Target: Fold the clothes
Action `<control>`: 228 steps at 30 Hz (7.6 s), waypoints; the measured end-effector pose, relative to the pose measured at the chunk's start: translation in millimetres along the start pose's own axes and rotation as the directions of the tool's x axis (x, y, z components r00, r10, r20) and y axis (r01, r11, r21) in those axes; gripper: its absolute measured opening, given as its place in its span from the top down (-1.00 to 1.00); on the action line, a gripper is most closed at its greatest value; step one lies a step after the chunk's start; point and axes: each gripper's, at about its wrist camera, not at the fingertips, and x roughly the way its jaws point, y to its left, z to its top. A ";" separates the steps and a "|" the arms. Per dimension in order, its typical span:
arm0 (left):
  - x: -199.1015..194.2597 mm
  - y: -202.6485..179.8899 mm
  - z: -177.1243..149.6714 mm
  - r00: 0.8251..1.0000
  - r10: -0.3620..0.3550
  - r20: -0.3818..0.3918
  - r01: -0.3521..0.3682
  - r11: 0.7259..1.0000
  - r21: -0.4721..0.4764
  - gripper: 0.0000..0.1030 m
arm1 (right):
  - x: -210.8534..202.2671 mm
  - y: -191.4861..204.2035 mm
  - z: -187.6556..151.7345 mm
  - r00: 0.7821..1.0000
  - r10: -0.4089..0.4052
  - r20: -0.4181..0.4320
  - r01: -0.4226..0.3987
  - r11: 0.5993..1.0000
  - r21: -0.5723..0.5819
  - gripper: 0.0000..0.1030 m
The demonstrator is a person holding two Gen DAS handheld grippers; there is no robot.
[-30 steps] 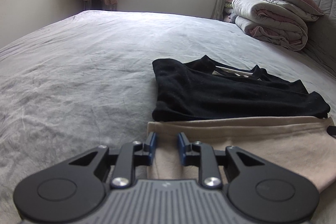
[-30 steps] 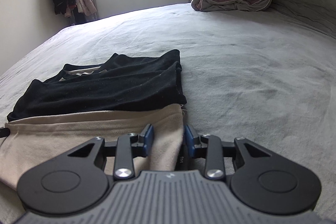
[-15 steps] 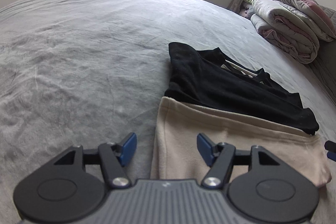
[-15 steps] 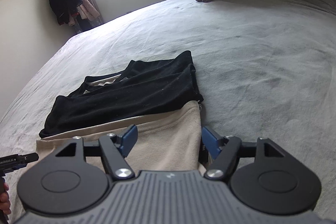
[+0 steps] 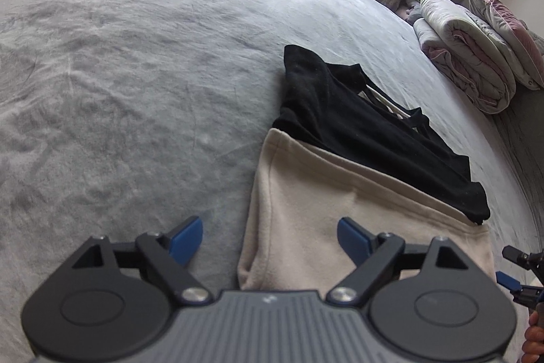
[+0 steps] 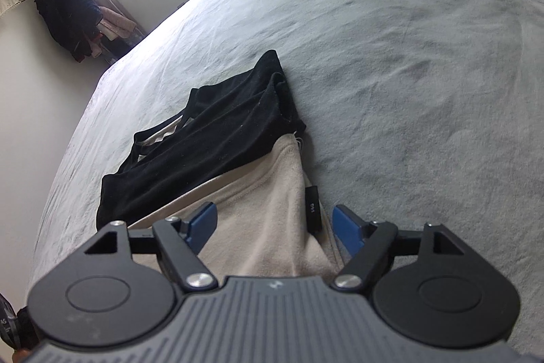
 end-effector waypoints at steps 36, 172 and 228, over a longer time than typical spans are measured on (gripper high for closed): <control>17.3 59.4 -7.4 0.911 -0.396 -0.116 0.319 0.854 -0.412 -0.56 | -7.4 -48.2 -13.3 0.979 0.133 -0.155 -0.097 0.970 0.221 -0.46; -58.5 37.4 -99.1 0.802 -0.587 -0.108 0.459 0.722 -0.517 0.86 | -76.4 -71.6 -54.2 0.916 0.397 -0.065 -0.282 0.750 0.598 0.67; -14.7 26.5 -1.3 0.976 -0.157 0.147 0.171 0.982 -0.082 0.01 | -3.7 -12.2 -3.1 0.986 0.141 0.093 -0.151 0.983 0.102 0.09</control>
